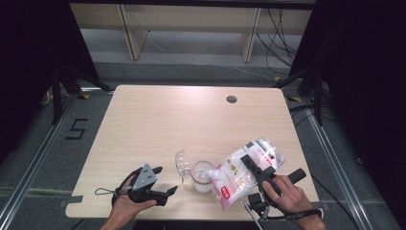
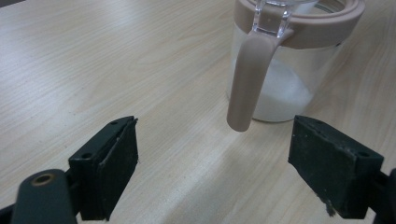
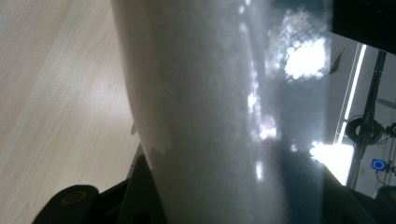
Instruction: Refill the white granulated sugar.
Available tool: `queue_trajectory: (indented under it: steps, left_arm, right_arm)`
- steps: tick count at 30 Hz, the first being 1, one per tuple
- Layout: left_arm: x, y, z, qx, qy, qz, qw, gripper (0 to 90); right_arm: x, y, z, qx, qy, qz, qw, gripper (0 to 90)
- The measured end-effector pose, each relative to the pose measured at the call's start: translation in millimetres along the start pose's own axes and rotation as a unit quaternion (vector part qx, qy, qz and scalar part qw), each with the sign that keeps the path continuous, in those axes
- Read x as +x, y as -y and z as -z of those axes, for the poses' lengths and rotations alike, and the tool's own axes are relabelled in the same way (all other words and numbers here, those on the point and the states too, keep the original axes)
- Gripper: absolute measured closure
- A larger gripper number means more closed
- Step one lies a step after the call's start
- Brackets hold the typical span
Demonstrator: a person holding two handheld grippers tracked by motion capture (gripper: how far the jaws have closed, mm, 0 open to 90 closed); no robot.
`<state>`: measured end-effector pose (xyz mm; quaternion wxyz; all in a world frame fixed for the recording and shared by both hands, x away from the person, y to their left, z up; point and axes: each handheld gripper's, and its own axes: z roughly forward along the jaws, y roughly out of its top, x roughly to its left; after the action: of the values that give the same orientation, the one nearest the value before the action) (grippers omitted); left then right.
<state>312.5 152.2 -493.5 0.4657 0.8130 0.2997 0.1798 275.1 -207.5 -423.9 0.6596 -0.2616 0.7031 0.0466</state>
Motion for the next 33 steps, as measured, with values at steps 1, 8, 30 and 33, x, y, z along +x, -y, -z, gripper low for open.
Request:
queue_trajectory:
  steps: [1,8,30,33]
  left_arm:
    - [0.0,0.0,0.0,0.0,0.0,0.0,1.0,15.4]
    - [-0.6,0.4,0.1,0.0,-0.002,0.01,0.9999,15.4]
    - [-1.4,0.2,-0.3,-0.004,0.0,0.012,0.9999,15.4]
    - [-1.3,0.2,-0.3,-0.003,0.0,0.012,0.9999,15.4]
  right_arm:
    - [0.0,0.0,0.0,0.0,0.0,0.0,1.0,65.6]
    - [0.6,0.0,0.3,0.003,-0.001,-0.003,1.0,65.8]
    - [-0.6,3.7,-0.7,-0.002,0.003,-0.002,1.0,66.6]
    - [-1.1,4.0,-0.7,-0.004,0.008,-0.004,1.0,66.8]
